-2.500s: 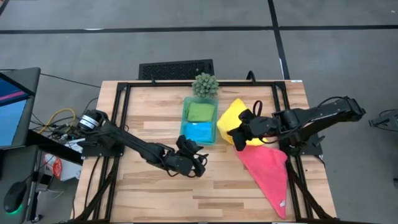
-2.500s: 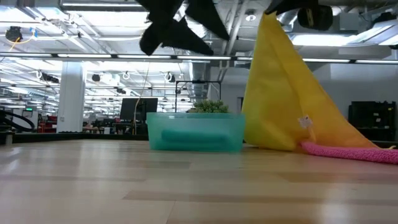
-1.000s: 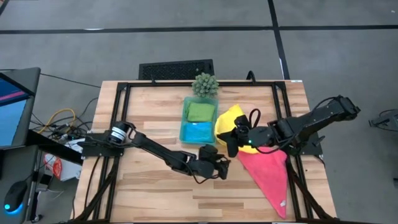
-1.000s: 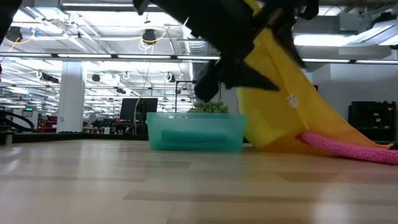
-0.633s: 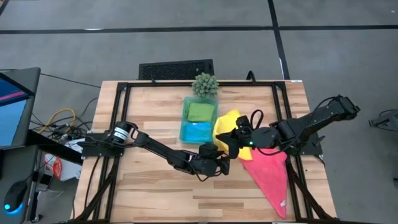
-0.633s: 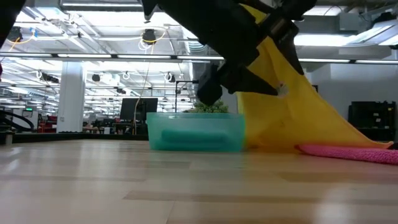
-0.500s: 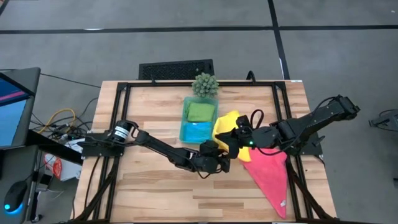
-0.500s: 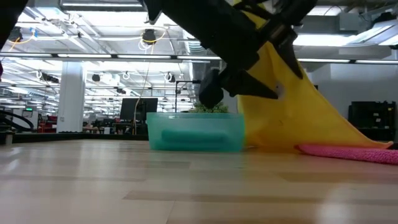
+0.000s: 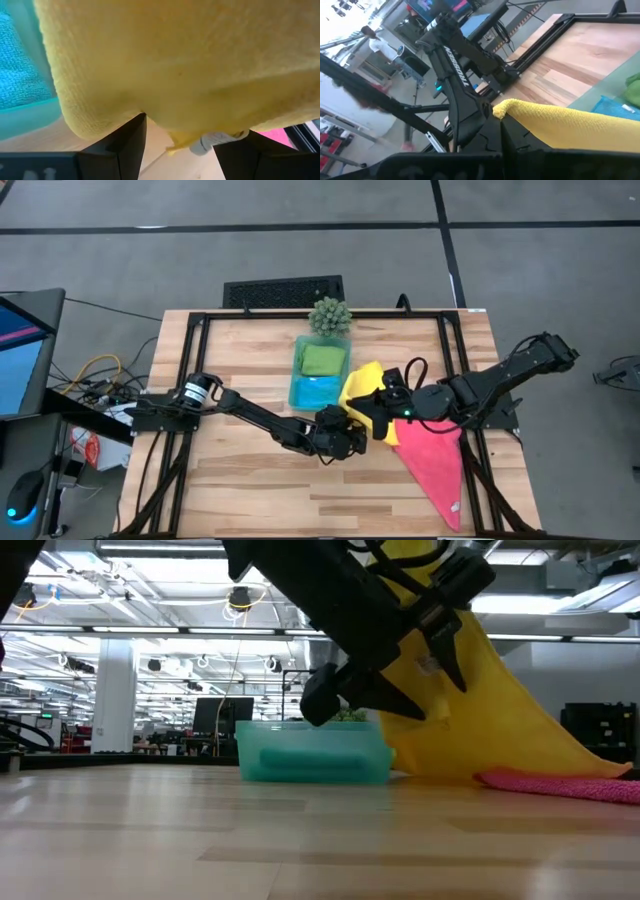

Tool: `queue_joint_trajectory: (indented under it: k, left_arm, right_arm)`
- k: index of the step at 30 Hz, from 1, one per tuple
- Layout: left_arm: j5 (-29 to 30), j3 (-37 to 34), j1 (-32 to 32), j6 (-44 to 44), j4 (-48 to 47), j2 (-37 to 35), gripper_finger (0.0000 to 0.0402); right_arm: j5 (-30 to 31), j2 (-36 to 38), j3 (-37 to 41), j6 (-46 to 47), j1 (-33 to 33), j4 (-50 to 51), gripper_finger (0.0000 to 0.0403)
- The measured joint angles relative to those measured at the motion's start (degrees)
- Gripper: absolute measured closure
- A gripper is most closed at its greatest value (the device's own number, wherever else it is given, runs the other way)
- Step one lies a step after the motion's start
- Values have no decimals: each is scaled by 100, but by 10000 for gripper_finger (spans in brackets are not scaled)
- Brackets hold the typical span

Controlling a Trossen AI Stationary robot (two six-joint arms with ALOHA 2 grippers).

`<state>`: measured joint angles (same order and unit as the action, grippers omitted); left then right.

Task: Fold microfiber towels
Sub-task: Fold the yellow micro fiber cloth

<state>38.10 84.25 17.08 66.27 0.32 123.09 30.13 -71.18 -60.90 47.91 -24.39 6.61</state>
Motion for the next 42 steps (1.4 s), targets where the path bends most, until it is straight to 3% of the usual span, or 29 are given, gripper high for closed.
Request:
queue_joint_trajectory:
  k: [6, 12, 19, 27, 37, 42]
  left_arm:
    - [-168, 0, -5, 212, -338, 0, 215]
    - [-430, -2, -22, 510, -895, 0, 299]
    - [-476, -2, 25, 421, -887, 0, 393]
    - [-445, -2, 440, 323, -879, -102, 401]
    - [356, -2, 868, -154, -812, -319, 401]
    - [204, 0, 976, -216, -817, -323, 401]
  right_arm:
    - [22, 0, 0, 3, -48, 0, 398]
    - [39, 0, 0, -176, -176, -483, 398]
    - [40, 0, 0, -250, -266, -598, 398]
    - [240, 0, 0, -294, -300, -487, 398]
    - [260, 0, 0, -298, -298, -448, 398]
    - [260, 0, 0, -338, -298, -446, 398]
